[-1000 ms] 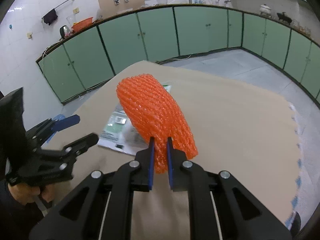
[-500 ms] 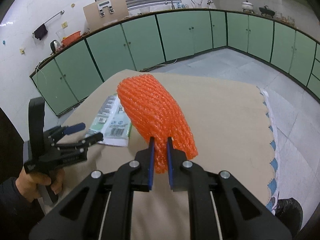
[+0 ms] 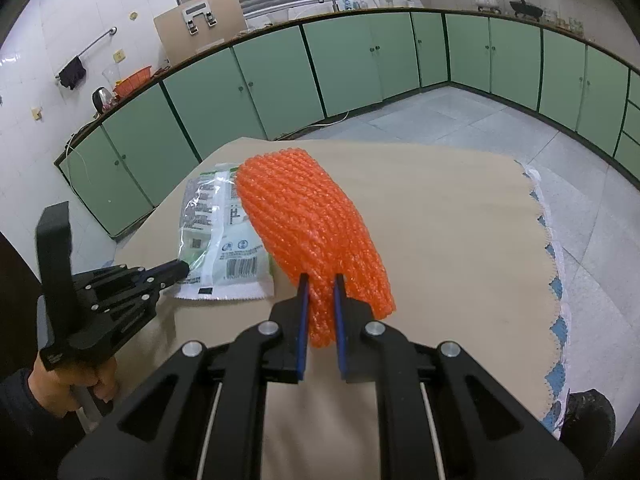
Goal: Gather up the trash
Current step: 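Grasp the clear-green printed wrapper with the left gripper while the right holds the net, then carry the wrapper and foam net over the bin with both grippers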
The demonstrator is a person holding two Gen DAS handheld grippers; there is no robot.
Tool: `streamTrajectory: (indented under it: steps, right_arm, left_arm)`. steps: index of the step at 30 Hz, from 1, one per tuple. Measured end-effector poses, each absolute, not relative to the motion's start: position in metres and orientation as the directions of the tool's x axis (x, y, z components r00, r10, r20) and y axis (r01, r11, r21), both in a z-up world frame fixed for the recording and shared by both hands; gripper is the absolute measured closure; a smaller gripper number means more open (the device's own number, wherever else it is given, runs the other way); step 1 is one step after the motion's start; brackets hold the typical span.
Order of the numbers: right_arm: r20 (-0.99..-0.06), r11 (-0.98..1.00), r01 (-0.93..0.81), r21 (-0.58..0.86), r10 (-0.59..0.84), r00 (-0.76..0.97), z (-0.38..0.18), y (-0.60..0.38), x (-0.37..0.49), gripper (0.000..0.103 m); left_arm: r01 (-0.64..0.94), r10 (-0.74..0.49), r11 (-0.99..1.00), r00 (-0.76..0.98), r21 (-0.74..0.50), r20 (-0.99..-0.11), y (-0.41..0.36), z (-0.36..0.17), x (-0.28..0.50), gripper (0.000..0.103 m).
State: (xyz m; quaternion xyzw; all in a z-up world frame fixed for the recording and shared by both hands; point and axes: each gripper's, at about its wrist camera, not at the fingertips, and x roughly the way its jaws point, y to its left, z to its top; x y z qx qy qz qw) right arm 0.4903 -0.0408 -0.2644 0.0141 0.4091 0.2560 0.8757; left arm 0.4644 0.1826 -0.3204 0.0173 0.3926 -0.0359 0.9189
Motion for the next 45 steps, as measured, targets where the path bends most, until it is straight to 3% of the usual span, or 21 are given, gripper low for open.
streamTrajectory:
  steps: [14, 23, 29, 37, 45]
  right_arm:
    - [-0.689, 0.876, -0.424, 0.231, 0.455, 0.564, -0.246, -0.069, 0.475, 0.093]
    - [-0.655, 0.917, -0.342, 0.205, 0.388, 0.648, -0.209, -0.157, 0.423, 0.093]
    - [-0.655, 0.96, -0.2, 0.194, 0.279, 0.702, -0.205, -0.255, 0.371, 0.093]
    - [-0.728, 0.971, 0.09, 0.22, 0.102, 0.678, -0.26, -0.4, 0.304, 0.093]
    - [-0.798, 0.927, 0.247, 0.283, 0.085, 0.596, -0.331, -0.469, 0.282, 0.093]
  left_arm:
    - [0.133, -0.095, 0.991, 0.743, 0.006, -0.662, 0.169, -0.281, 0.424, 0.101]
    - [0.248, -0.187, 0.969, 0.76, 0.011, -0.622, 0.091, -0.241, 0.396, 0.101]
    - [0.381, -0.297, 0.925, 0.728, 0.005, -0.617, -0.001, -0.231, 0.385, 0.101]
    - [0.577, -0.416, 0.816, 0.61, 0.018, -0.674, -0.141, -0.248, 0.377, 0.101]
    - [0.697, -0.386, 0.714, 0.471, 0.066, -0.793, -0.251, -0.309, 0.378, 0.101]
